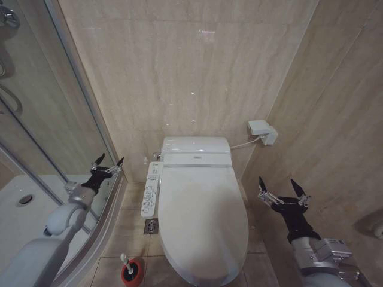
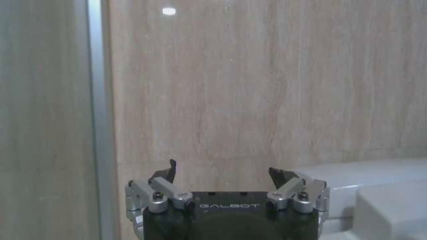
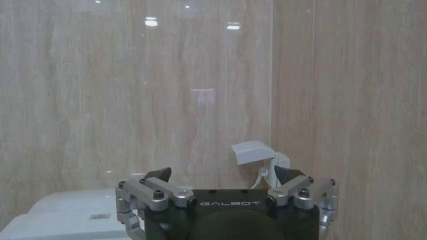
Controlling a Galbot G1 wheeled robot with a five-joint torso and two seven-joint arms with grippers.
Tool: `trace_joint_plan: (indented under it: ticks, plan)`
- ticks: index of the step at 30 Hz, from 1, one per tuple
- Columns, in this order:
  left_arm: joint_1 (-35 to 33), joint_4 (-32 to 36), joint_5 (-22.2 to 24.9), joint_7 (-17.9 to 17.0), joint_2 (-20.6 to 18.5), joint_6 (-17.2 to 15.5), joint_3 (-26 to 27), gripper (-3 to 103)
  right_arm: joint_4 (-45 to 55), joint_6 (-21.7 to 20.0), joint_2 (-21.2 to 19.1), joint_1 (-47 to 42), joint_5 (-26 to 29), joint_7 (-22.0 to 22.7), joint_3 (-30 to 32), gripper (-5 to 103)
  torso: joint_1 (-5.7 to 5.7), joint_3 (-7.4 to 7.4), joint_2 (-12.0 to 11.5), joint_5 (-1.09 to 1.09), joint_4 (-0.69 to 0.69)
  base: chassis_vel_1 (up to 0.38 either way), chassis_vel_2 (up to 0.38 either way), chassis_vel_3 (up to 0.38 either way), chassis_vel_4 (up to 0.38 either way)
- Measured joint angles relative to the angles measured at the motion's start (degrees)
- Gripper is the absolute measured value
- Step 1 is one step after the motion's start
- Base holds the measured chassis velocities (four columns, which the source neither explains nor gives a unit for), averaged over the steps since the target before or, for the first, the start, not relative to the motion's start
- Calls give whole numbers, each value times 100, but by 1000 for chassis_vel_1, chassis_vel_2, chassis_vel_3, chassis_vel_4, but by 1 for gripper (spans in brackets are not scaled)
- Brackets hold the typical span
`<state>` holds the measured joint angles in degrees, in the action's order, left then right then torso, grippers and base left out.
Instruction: Open the toilet lid, clean the toilet bowl with a toilet brush, close the toilet lid, and flush.
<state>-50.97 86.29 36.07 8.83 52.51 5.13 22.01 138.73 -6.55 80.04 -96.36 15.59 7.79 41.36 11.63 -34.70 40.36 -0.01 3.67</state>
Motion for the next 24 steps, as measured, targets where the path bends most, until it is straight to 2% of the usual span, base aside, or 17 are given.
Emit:
trace_joint_plan:
  ticks: [5,6,8,9,11,13,16,24]
  plan:
    - [871,-798,-40,88,86,148,-562,93,0,0,0,0,0,0,0,100,0,0,0,1,1,0,0,0,0]
    - [871,-798,-40,88,86,148,-562,93,0,0,0,0,0,0,0,100,0,0,0,1,1,0,0,0,0]
    - [1460,-1263,-40,132,149,221,-1038,93,0,0,0,0,0,-1,0,100,0,0,0,2,-2,0,0,0,0]
    - [1460,-1263,-40,132,149,221,-1038,93,0,0,0,0,0,-1,0,100,0,0,0,2,-2,0,0,0,0]
    - [1954,-1735,-39,223,227,377,-1527,93,0,0,-1,0,0,-1,0,100,0,0,0,1,1,0,0,0,0]
    - [2106,-1896,-39,261,255,422,-1669,93,1,0,0,0,0,-1,0,100,0,0,0,2,2,0,0,0,0]
    - [2812,-2653,-36,477,421,599,-2250,93,0,0,0,0,0,-1,0,100,0,0,0,1,1,0,0,0,0]
    - [3665,-3396,90,701,551,514,-2937,93,0,0,0,0,0,-1,0,100,0,0,0,2,-1,0,0,0,0]
